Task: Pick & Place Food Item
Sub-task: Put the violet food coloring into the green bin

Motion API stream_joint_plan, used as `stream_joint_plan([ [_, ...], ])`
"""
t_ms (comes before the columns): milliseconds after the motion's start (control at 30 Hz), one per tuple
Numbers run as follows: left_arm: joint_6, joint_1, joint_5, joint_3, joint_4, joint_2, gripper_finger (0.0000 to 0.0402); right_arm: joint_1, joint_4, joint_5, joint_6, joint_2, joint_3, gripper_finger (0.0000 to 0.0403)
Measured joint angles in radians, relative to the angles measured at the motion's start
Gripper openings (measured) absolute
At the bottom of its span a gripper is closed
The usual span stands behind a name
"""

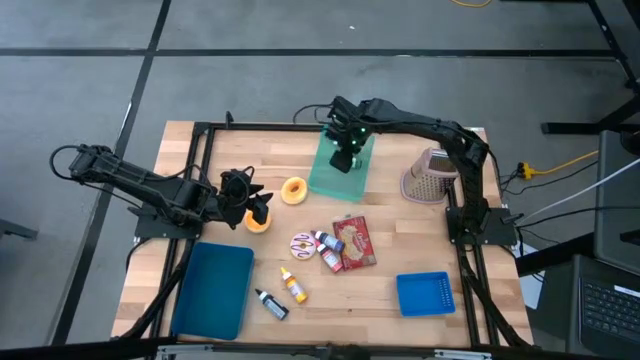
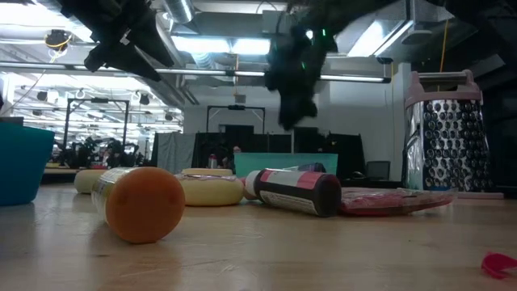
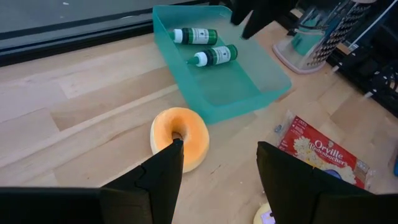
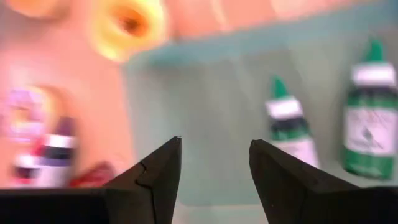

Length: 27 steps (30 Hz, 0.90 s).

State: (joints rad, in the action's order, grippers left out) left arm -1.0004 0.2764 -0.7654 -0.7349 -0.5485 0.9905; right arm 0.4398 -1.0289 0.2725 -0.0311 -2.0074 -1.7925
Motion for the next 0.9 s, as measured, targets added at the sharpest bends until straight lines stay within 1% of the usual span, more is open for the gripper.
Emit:
stream_joint_plan([
  [133,0.000,0.000,0.006,0.000,0.000,0.000,0.0198,-0.096,-0.073,0.009,0.039,0.004,-0.097,0.0187],
  [267,0.000,0.000,0.014,0.000,0.001,0.000,0.0198,-0.201,-0.095,0.009,0.112,0.005,-0.119,0.0187],
  [367,0.014,0.000,0.053,0.000,0.017,0.000,0.0198,-0.274,-0.088,-0.026,0.160,0.005,-0.091,0.0187],
  [433,0.027,0.004,0.057,0.000,0.030,0.000,0.0198,-0.316,-0.062,-0.061,0.198,0.005,-0.057,0.0187],
  [500,0.029,0.014,0.029,0.000,0.033,0.000,0.0198,-0.348,-0.037,-0.069,0.239,0.005,-0.015,0.0187],
  [600,0.032,0.062,-0.053,0.000,0.029,-0.013,0.0198,-0.385,-0.013,-0.072,0.284,0.005,0.049,0.0187],
  [667,0.059,0.101,-0.074,0.000,0.030,-0.056,0.0198,-0.407,0.009,-0.074,0.316,0.005,0.091,0.0187],
  [767,0.109,0.169,-0.088,0.000,0.014,-0.157,0.0198,-0.433,0.081,-0.065,0.358,0.017,0.143,0.0187],
  [900,0.199,0.312,-0.140,0.000,0.023,-0.331,0.0198,-0.450,0.156,-0.044,0.412,0.033,0.165,0.0187],
])
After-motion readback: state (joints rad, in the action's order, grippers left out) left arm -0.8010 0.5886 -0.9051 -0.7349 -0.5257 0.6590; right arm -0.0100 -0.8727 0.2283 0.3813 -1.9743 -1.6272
